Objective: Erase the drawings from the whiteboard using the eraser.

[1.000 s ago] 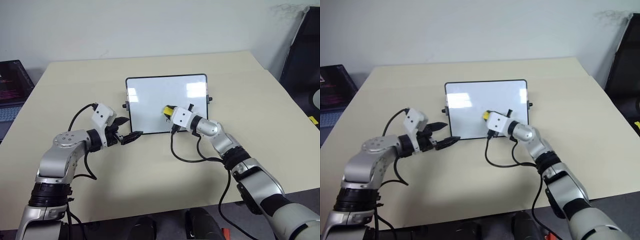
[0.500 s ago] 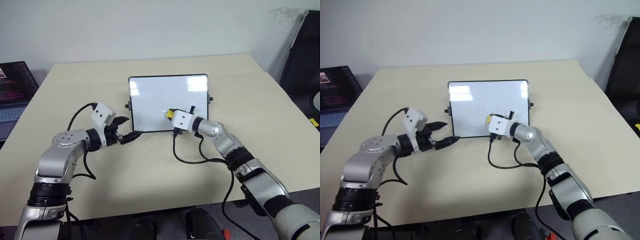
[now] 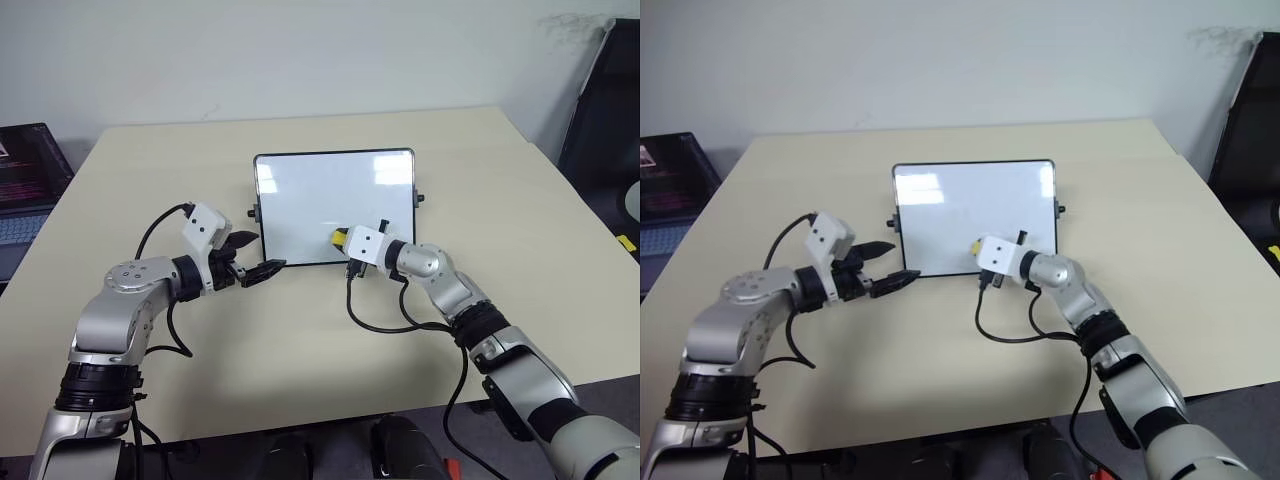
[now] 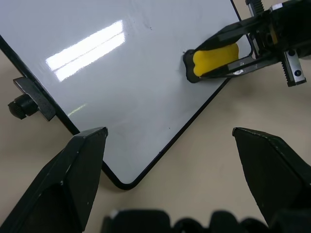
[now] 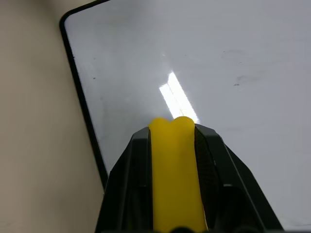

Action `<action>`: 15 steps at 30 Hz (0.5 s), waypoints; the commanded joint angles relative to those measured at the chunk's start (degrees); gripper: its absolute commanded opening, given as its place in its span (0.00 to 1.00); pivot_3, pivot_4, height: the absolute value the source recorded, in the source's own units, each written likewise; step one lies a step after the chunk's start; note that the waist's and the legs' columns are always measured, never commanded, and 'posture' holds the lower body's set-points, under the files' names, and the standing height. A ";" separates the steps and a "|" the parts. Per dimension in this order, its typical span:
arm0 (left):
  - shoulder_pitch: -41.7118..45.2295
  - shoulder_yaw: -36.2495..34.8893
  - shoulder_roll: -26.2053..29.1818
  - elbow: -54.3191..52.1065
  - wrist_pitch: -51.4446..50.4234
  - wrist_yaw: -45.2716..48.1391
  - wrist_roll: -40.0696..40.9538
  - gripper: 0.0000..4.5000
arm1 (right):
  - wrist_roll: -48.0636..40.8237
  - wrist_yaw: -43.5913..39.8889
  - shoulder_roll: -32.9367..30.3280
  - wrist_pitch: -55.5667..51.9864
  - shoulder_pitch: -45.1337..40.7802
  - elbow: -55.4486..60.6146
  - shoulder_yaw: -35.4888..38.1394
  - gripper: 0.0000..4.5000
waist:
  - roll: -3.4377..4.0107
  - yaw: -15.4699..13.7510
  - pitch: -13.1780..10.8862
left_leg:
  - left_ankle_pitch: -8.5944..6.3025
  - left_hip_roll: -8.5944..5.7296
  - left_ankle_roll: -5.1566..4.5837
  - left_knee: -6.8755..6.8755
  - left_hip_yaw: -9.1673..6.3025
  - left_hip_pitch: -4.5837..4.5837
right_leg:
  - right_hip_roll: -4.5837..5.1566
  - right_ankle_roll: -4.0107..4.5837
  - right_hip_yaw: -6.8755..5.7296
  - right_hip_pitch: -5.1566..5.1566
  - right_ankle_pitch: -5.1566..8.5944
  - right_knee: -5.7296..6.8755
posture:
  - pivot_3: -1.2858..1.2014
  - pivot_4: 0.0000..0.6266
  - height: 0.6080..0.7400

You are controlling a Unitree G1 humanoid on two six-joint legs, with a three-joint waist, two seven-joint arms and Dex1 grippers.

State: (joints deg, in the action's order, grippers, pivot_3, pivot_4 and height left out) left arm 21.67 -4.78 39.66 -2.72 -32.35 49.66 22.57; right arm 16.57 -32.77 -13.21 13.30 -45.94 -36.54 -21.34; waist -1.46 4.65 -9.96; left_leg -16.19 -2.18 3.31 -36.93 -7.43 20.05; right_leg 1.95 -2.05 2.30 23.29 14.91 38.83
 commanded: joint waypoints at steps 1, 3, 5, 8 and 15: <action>0.84 -1.20 0.70 -1.37 0.14 0.52 0.90 1.00 | -2.58 0.57 0.71 1.41 -2.71 2.76 2.82 0.19 | 0.00 0.00 -0.04 | 0.00 0.00 0.00 0.00 0.00 0.03 | 0.00 0.00 -0.01 0.02 0.00 0.00 | 0.52 0.24 1.00; 0.81 -1.18 0.65 -1.42 0.09 0.56 0.98 1.00 | -2.51 2.55 1.24 2.66 -4.81 0.75 3.58 0.19 | 0.01 0.02 -0.12 | 0.00 0.01 0.00 0.01 -0.01 0.06 | 0.02 0.00 0.00 0.06 0.00 -0.04 | 0.52 0.24 1.00; 0.80 -1.13 0.57 -1.45 0.07 0.57 1.02 1.00 | -1.70 5.24 1.77 4.41 -7.02 -2.93 3.87 0.19 | 0.01 0.08 -0.13 | 0.00 0.00 0.01 0.00 0.03 0.24 | 0.05 0.01 0.03 0.25 0.00 -0.03 | 0.52 0.24 1.00; 0.75 -1.09 0.54 -1.58 0.00 0.61 1.09 1.00 | -0.75 9.55 2.83 7.68 -9.58 -9.01 3.83 0.19 | 0.00 0.02 -0.12 | 0.01 0.01 0.02 0.01 -0.02 0.39 | 0.07 0.01 -0.03 0.37 -0.01 -0.07 | 0.52 0.24 1.00; 0.43 -1.29 0.52 -2.13 -0.33 0.48 1.10 1.00 | 0.13 8.53 5.84 8.53 -10.03 -19.46 2.64 0.19 | -0.01 0.27 -0.11 | 0.02 0.00 0.06 0.02 0.08 0.79 | 0.13 0.01 0.05 0.79 -0.01 -0.09 | 0.52 0.24 1.00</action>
State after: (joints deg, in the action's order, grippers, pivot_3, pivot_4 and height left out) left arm 21.64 -4.77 39.67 -2.73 -32.81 50.16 22.71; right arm 16.14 -23.03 -7.51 22.67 -56.45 -53.34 -18.09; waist -1.47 4.92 -10.06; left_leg -16.18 -2.18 3.34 -36.91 -7.33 20.81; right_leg 2.07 -2.04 2.37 24.07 14.90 38.80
